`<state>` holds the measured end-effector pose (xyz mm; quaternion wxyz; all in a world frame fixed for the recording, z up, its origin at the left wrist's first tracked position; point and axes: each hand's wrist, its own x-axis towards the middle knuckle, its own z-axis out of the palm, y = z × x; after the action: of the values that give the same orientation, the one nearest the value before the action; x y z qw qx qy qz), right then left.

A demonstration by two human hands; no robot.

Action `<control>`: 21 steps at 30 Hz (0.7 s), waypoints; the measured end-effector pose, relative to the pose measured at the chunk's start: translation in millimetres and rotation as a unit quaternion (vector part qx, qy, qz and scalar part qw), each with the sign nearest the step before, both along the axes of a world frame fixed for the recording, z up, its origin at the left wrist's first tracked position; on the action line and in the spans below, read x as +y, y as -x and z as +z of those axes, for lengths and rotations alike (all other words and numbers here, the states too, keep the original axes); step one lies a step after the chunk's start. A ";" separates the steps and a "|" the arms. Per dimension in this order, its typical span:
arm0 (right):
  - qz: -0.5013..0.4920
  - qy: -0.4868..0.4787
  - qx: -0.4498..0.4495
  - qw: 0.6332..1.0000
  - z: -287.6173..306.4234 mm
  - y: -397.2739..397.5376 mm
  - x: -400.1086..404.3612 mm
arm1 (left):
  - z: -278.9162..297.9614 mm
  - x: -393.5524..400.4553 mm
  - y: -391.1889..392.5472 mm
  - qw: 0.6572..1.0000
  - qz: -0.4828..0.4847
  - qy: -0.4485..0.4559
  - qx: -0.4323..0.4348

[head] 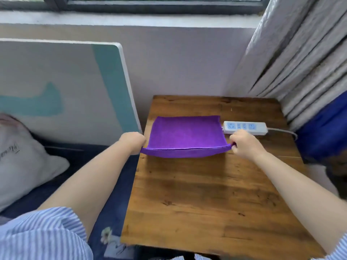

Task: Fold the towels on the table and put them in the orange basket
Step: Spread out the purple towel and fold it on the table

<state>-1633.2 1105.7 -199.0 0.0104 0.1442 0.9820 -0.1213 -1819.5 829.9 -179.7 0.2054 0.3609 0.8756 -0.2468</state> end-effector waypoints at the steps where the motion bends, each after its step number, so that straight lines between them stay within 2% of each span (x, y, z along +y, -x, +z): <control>1: 0.013 -0.005 -0.030 0.999 -9.5 -10.6 -5.1 | -6.9 -4.0 -7.7 0.999 -0.012 0.025 -0.032; 7: 0.052 -0.003 -0.138 0.989 -54.0 -77.7 -48.7 | -47.2 -42.2 -62.6 0.985 -0.079 0.084 -0.129; 14: 0.062 -0.101 -0.231 0.966 -91.8 -145.7 -98.3 | -102.3 -94.7 -113.4 0.987 -0.119 0.057 -0.090; 21: 0.044 -0.112 -0.284 0.951 -118.2 -184.2 -131.7 | -152.6 -135.7 -148.8 0.989 -0.124 0.023 -0.080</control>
<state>-1449.0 974.0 -317.2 0.2781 0.1301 0.9510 0.0360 -1670.8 694.1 -332.3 0.2509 0.4799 0.7991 -0.2611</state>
